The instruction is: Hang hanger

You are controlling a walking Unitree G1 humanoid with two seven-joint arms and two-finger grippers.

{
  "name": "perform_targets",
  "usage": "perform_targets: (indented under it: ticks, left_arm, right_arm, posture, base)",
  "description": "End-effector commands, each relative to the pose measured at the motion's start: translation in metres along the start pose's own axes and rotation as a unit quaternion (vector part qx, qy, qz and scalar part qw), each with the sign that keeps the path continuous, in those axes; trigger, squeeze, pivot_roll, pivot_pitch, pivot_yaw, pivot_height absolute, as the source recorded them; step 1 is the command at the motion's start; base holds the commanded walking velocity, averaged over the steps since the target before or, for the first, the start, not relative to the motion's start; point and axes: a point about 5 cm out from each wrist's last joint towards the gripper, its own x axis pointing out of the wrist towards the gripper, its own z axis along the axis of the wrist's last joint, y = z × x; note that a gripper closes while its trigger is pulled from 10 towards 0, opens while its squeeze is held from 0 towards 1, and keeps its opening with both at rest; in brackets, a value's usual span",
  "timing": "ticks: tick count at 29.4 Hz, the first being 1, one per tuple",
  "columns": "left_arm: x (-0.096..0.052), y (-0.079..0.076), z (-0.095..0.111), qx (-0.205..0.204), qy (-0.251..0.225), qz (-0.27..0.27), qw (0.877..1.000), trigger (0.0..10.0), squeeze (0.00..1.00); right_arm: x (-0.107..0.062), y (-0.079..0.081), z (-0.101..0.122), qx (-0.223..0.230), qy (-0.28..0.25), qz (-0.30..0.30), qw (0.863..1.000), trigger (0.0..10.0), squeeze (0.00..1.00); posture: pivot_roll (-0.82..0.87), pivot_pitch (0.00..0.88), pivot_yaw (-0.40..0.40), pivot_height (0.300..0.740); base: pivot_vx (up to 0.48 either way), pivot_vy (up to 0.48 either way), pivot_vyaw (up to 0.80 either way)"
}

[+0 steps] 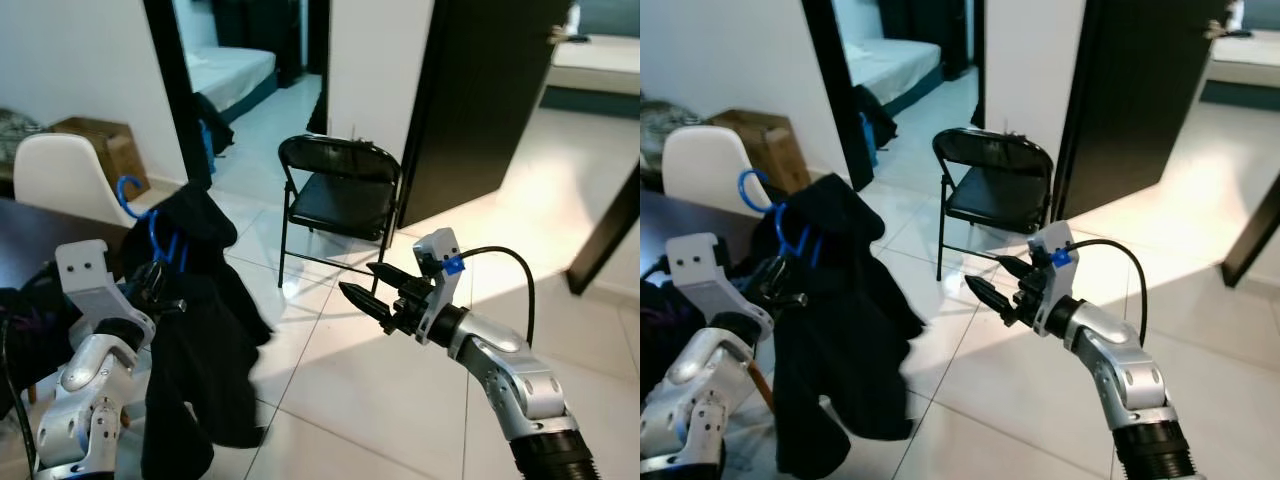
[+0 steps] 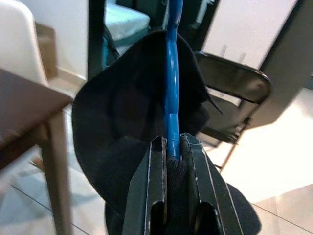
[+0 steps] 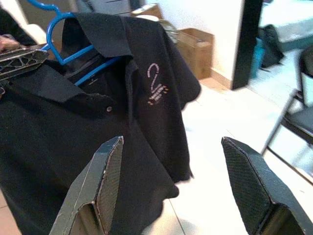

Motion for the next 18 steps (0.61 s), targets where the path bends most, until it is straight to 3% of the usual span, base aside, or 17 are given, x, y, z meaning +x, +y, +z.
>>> perform_targets:
  ticks: [1, 3, 6, 13, 17, 18]
  left_arm:
    - [0.000, 0.000, 0.021, 0.027, -0.043, -0.002, 0.999, 10.0, 0.00]
    - [0.003, -0.004, 0.033, 0.030, -0.063, -0.009, 0.998, 10.0, 0.00]
    - [0.009, -0.017, 0.072, 0.039, -0.117, -0.050, 0.991, 10.0, 0.00]
    - [0.008, -0.023, 0.107, 0.044, -0.152, -0.117, 0.980, 10.0, 0.00]
    - [0.003, -0.025, 0.154, -0.008, -0.219, -0.176, 0.960, 10.0, 0.00]
    - [0.003, -0.025, 0.154, -0.008, -0.219, -0.176, 0.960, 10.0, 0.00]
  right_arm:
    - [0.003, 0.007, 0.000, 0.007, -0.008, 0.017, 1.000, 10.0, 0.00]
    - [0.002, 0.007, 0.000, 0.011, -0.011, 0.021, 1.000, 10.0, 0.00]
    - [-0.001, 0.009, 0.003, 0.033, -0.026, 0.041, 0.998, 10.0, 0.00]
    - [-0.005, 0.011, 0.006, 0.055, -0.046, 0.059, 0.996, 10.0, 0.00]
    - [-0.008, 0.012, 0.008, 0.068, -0.058, 0.068, 0.994, 10.0, 0.00]
    - [-0.008, 0.012, 0.008, 0.068, -0.058, 0.068, 0.994, 10.0, 0.00]
  posture:
    - [0.01, 0.000, 0.000, 0.735]
    - [0.01, 0.000, -0.001, 0.735]
    - [0.02, 0.000, 0.000, 0.735]
    - [0.03, 0.000, 0.000, 0.735]
    - [0.04, 0.000, 0.002, 0.735]
    - [0.04, 0.000, 0.002, 0.735]
  base:
    - [0.480, 0.000, 0.77]
    - [0.480, 0.000, 0.77]
    - [0.480, 0.000, 0.77]
    - [0.480, 0.000, 0.77]
    - [0.480, 0.000, 0.77]
    - [0.480, 0.000, 0.77]
